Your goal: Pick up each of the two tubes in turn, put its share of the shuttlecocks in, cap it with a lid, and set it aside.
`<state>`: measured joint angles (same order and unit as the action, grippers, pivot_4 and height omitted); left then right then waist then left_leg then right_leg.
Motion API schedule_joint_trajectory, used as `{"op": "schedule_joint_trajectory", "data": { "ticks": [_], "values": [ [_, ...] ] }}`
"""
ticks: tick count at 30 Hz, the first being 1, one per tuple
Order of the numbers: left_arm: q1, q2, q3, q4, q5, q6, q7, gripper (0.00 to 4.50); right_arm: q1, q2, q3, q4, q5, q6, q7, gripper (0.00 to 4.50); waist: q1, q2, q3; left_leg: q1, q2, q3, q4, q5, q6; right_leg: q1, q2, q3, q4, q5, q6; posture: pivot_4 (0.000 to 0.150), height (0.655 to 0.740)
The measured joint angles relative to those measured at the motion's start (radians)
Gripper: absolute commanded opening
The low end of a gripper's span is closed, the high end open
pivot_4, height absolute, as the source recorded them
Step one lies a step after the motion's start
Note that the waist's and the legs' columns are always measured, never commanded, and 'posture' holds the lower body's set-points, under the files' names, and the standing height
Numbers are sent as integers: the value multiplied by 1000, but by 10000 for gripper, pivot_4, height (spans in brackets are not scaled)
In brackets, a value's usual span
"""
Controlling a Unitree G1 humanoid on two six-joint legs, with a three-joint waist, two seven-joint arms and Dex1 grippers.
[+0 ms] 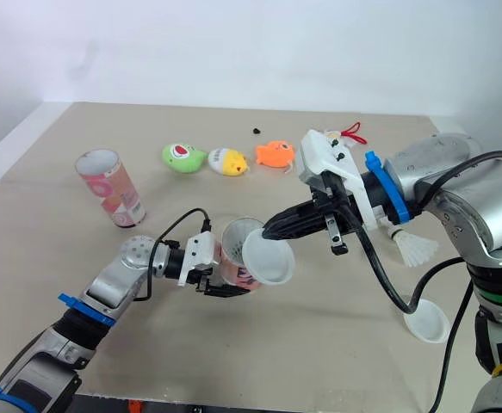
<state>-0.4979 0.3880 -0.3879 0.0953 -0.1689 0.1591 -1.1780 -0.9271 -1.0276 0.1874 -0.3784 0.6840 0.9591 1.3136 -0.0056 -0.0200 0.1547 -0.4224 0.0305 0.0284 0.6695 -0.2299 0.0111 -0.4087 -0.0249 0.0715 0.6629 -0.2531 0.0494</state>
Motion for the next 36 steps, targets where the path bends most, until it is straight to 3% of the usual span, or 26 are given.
{"op": "schedule_joint_trajectory", "data": {
  "ticks": [13,21,36],
  "values": [
    [13,-34,14,9,-16,28,-7,29428,-184,100,181,73,-175,-103,80,992,5,0,0,-1,-1,-1,1,-2,1,1,-1,-1,0,-2,0,1500,7400],
    [14,-53,12,30,-9,-4,-8,29428,-211,156,286,154,-329,-237,126,992,7,0,0,-1,-1,-1,1,-2,1,1,-1,-2,0,-2,0,1500,7400],
    [22,-52,14,38,-9,-26,12,29428,-232,179,306,128,-493,-416,156,992,8,0,0,1,-1,-1,2,-2,0,1,0,-2,2,-1,-1,1500,7400]
  ]
}}
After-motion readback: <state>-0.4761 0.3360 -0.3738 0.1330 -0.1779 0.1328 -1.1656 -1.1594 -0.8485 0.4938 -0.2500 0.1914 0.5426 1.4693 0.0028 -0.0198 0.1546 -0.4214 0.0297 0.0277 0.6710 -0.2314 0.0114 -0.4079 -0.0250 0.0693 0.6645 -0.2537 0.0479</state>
